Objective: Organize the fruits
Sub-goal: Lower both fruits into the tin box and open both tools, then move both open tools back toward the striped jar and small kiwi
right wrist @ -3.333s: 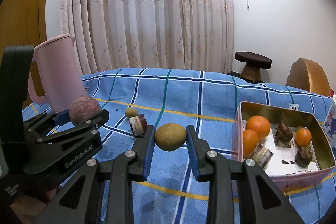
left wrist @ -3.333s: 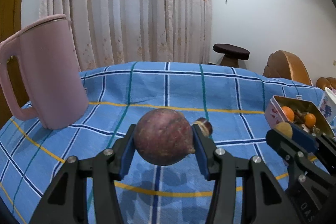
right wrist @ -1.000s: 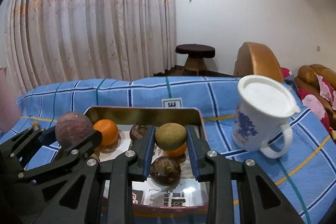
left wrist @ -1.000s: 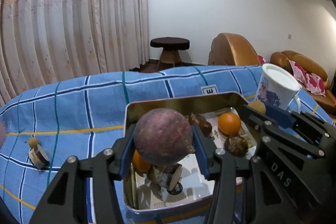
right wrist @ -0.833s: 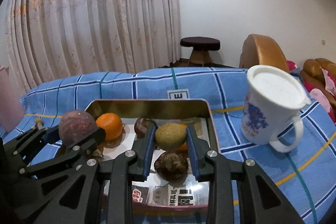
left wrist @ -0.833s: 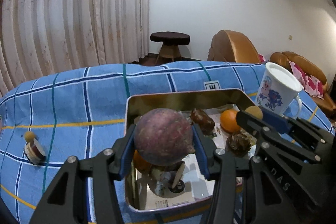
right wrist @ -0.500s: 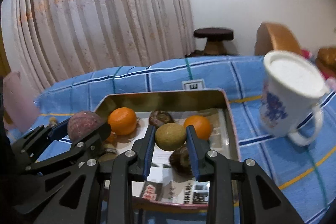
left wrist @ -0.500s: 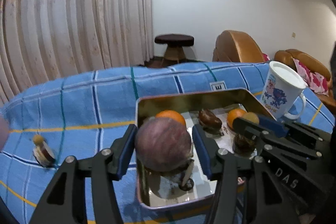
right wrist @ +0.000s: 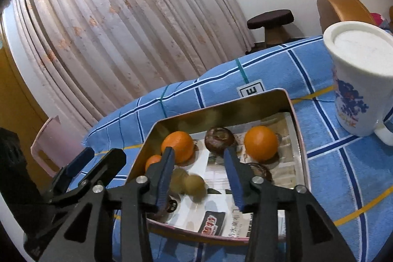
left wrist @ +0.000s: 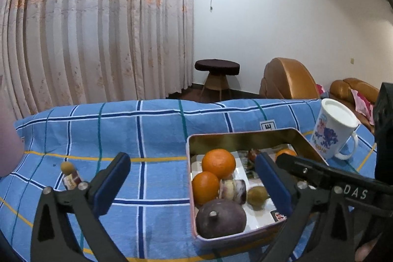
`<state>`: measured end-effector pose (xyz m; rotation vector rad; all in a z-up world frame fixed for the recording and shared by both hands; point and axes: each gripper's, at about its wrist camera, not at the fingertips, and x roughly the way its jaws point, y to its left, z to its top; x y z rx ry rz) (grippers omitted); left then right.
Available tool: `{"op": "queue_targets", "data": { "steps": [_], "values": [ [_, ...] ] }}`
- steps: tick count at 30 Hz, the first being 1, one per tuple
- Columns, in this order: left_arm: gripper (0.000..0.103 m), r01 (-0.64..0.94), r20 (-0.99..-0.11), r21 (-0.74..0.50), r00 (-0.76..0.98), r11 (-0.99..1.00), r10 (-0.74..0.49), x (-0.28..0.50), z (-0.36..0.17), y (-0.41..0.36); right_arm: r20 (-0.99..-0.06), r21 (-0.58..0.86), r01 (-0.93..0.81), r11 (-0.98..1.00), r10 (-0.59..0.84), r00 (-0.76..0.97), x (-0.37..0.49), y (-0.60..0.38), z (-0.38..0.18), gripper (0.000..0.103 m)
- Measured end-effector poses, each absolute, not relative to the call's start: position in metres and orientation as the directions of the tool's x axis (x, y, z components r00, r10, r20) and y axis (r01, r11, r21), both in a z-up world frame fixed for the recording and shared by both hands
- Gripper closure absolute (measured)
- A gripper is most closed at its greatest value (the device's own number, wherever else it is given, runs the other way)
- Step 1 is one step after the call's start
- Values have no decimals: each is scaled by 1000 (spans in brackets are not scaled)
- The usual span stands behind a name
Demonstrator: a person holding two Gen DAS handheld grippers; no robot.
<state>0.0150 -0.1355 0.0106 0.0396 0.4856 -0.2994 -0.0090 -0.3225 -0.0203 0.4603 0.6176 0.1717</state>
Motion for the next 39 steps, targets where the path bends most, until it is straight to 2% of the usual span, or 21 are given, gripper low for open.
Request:
{"op": "queue_targets", "data": {
  "steps": [4, 10, 12, 13, 14, 21, 26, 39],
  "values": [
    [0, 279, -470, -21, 845, 960, -256, 14, 10, -130, -480, 435, -21, 900, 252, 841, -17, -319, -13, 55],
    [0, 228, -458, -38, 862, 973, -220, 17, 10, -107, -417, 278, 63, 958, 62, 907, -31, -308, 0, 52],
    [0, 199, -443, -19, 877, 980, -187, 16, 10, -99, -394, 251, 85, 964, 21, 919, -37, -308, 1, 47],
    [0, 180, -435, -7, 885, 984, -165, 15, 9, -94, -386, 240, 96, 966, 4, 922, -38, -306, 1, 38],
    [0, 171, -433, -5, 888, 985, -157, 15, 8, -91, -383, 227, 105, 968, -10, 924, -40, -306, 2, 34],
    [0, 150, -453, -3, 881, 989, -135, 13, -1, -70, -316, 84, 185, 979, -150, 937, -52, -278, 14, 34],
    [0, 150, -460, 23, 880, 988, -123, 10, -4, -62, -323, 77, 199, 977, -165, 932, -54, -265, 14, 34],
    [0, 113, -456, 52, 887, 992, -77, 14, -3, -21, -379, 156, 168, 973, -98, 920, -35, -209, 8, 33]
  ]
}}
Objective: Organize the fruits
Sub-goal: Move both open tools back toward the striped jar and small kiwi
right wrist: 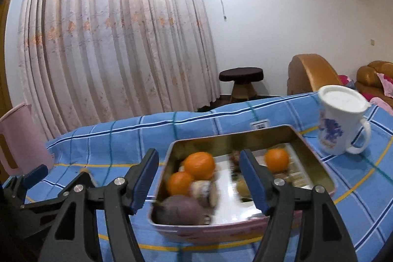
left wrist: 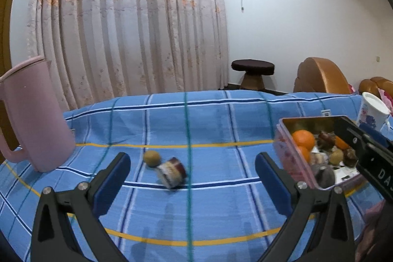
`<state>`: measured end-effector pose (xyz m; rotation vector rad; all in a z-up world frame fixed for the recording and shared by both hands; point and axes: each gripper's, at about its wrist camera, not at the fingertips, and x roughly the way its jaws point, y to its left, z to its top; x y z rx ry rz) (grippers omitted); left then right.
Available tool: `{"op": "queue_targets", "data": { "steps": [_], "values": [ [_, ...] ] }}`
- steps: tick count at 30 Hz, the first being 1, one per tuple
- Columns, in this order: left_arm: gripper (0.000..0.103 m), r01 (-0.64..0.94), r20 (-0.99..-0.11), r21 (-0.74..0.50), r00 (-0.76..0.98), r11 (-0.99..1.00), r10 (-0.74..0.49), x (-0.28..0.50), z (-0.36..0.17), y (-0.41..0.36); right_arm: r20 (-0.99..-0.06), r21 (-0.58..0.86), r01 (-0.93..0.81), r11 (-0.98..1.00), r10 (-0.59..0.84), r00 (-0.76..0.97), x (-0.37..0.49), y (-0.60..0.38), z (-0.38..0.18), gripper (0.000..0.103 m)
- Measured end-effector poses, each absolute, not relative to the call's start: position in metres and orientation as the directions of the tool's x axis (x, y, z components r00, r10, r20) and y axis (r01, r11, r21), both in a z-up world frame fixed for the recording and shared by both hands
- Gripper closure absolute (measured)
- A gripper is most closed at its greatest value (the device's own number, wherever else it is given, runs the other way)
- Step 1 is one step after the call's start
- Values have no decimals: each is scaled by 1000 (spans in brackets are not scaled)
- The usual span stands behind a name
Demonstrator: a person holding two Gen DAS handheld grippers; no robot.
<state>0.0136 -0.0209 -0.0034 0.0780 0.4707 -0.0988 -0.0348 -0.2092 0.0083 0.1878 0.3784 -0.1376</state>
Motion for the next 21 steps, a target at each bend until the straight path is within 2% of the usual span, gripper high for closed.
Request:
{"op": "queue_targets", "data": {
  "steps": [10, 21],
  "values": [
    [0, 13, -494, 17, 870, 1000, -3, 36, -9, 41, -406, 172, 91, 981, -14, 914, -10, -163, 3, 33],
    [0, -170, -541, 8, 828, 985, 147, 65, -16, 123, -520, 175, -72, 982, 154, 840, 38, -110, -13, 33]
  ]
}}
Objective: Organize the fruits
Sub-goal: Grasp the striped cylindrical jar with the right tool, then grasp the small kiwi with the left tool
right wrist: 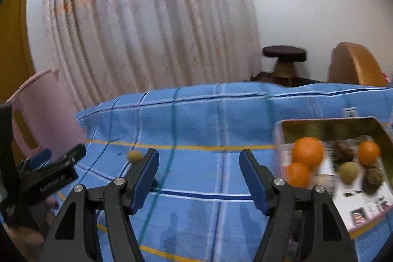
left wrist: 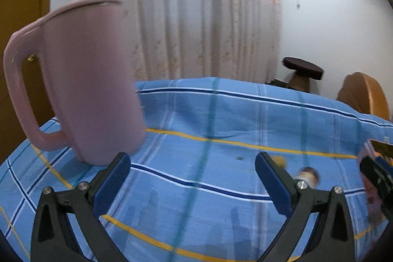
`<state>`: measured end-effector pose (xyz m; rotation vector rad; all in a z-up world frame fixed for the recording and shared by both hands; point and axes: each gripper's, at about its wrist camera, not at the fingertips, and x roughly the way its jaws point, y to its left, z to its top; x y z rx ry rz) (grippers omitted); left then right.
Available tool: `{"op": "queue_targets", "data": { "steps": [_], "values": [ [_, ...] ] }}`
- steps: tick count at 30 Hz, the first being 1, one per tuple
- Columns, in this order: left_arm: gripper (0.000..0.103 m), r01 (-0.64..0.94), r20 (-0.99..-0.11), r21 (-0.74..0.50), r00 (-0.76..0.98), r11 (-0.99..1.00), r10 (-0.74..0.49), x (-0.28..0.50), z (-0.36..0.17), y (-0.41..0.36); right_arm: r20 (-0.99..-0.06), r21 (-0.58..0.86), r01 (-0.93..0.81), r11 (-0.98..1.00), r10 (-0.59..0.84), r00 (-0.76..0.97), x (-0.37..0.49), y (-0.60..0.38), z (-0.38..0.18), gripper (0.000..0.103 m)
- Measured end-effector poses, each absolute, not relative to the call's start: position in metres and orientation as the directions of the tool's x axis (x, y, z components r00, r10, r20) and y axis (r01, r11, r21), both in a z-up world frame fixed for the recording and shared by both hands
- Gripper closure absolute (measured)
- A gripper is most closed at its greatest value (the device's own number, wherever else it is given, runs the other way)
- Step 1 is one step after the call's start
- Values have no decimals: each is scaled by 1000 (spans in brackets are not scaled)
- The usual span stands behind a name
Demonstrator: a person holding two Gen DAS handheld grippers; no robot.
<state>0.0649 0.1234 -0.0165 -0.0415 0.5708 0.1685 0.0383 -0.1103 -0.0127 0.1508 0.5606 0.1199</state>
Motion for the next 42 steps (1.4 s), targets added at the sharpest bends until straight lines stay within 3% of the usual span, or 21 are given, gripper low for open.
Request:
{"op": "queue_targets", "data": {
  "steps": [6, 9, 13, 16, 21, 24, 31, 34, 40, 42],
  "values": [
    [0, -216, -557, 11, 810, 976, 185, 72, -20, 147, -627, 189, -228, 955, 296, 720, 69, -68, -31, 34],
    [0, -217, -564, 7, 805, 976, 183, 73, -20, 149, -668, 144, -268, 953, 294, 684, 79, -47, -37, 34],
    [0, -198, -563, 9, 809, 980, 169, 74, -17, 147, -720, 116, -290, 950, 282, 634, 94, -30, -46, 62],
    [0, -187, -561, 11, 812, 982, 161, 75, -17, 145, -759, 123, -279, 953, 271, 592, 102, -29, -54, 68],
    [0, -160, -573, 16, 808, 987, 140, 77, -20, 139, -695, 159, -225, 961, 271, 666, 89, -48, -44, 69],
    [0, -121, -581, 4, 807, 993, 100, 78, -21, 129, -614, 157, -141, 978, 208, 762, 73, -69, -30, 69],
    [1, 7, -629, -16, 778, 1000, -15, 96, -20, 81, -533, 144, 14, 989, 66, 844, 67, -104, -17, 69],
    [7, 72, -669, -48, 738, 996, -85, 111, -25, 61, -517, 141, 43, 989, 37, 855, 66, -113, -13, 69],
    [36, 116, -773, -20, 628, 993, -89, 141, -48, 31, -528, 166, 50, 985, 46, 848, 68, -121, -11, 69],
    [40, 119, -782, -18, 617, 993, -88, 142, -51, 27, -527, 159, 41, 986, 50, 848, 68, -118, -10, 69]
  ]
}}
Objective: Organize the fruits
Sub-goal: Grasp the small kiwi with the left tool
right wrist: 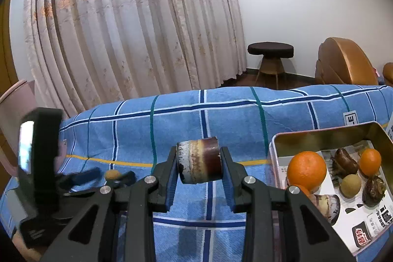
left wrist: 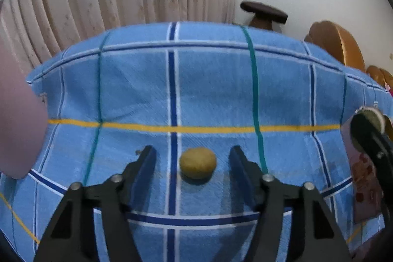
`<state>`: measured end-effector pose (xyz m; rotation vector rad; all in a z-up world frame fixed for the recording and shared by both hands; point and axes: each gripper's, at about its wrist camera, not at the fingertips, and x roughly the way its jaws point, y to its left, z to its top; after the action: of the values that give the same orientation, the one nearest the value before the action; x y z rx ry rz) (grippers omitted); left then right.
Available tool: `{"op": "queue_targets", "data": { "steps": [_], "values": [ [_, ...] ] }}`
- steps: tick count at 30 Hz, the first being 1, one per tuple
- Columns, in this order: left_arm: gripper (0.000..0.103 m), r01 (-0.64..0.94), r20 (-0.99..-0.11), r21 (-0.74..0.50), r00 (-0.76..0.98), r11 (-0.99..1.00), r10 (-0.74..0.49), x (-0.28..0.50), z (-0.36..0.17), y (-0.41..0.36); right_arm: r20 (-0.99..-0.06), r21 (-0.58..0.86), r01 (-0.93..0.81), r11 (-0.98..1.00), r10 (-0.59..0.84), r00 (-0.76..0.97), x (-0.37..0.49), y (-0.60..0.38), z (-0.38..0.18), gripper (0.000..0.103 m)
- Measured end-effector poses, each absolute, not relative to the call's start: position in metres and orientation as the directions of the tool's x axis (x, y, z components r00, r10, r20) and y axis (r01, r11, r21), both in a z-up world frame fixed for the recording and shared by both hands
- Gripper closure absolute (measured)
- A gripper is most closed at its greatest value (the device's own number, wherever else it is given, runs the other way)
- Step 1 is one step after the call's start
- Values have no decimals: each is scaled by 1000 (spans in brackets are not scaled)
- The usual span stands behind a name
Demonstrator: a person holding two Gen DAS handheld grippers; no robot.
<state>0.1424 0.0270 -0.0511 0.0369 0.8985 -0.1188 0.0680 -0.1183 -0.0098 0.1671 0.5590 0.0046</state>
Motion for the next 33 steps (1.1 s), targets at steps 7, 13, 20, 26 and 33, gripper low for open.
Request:
{"op": "queue_targets", "data": {
  "steps": [7, 13, 20, 26, 33],
  "values": [
    [73, 125, -771, -55, 625, 991, -121, 137, -50, 31, -509, 108, 2, 994, 53, 859, 65, -104, -9, 69],
    [73, 36, -698, -46, 714, 998, -58, 120, -35, 44, -502, 75, -15, 997, 50, 863, 63, -100, -8, 69],
    [73, -42, -616, -9, 787, 999, 28, 92, -23, 56, -488, 67, -30, 997, 59, 871, 55, -96, -8, 69],
    [73, -52, -598, -8, 800, 999, 37, 76, -20, 56, -473, 42, -63, 997, 75, 878, 38, -90, -7, 69],
    [73, -45, -591, -19, 806, 999, 25, 59, -21, 58, -469, 32, -67, 997, 74, 880, 18, -94, -5, 69]
  ]
}}
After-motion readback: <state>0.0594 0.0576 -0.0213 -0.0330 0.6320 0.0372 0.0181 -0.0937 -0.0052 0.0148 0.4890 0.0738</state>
